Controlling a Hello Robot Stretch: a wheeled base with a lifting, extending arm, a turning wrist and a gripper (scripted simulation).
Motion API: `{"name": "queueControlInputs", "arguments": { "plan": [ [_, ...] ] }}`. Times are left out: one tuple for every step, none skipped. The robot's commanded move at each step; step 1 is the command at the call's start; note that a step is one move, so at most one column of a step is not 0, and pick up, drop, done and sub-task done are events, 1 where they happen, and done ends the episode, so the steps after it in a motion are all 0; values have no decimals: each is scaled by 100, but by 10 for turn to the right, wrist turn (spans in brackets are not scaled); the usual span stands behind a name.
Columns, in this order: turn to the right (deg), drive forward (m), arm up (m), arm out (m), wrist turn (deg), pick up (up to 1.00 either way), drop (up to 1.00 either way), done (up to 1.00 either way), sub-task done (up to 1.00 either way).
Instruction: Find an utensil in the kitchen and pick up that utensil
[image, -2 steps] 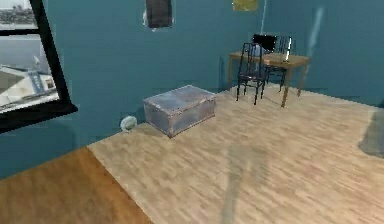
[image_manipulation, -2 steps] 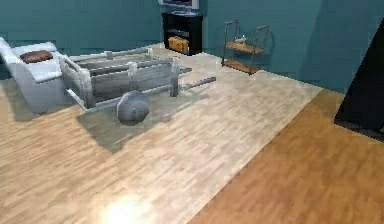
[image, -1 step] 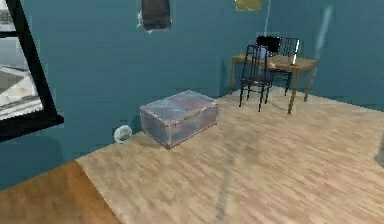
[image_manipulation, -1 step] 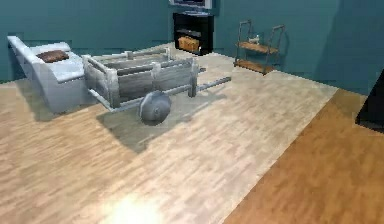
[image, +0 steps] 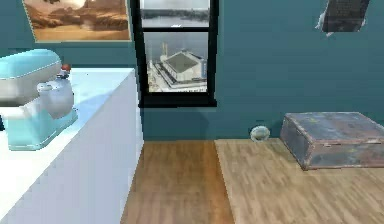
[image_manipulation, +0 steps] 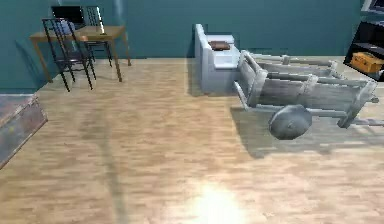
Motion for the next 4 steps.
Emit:
{"name": "queueControlInputs", "arguments": {
  "plan": [
    [0,80,0,0,0,0,0,0,0],
    [-450,0,0,0,0,0,0,0,0],
    [-450,0,0,0,0,0,0,0,0],
    [-450,0,0,0,0,0,0,0,0]
  ]
}}
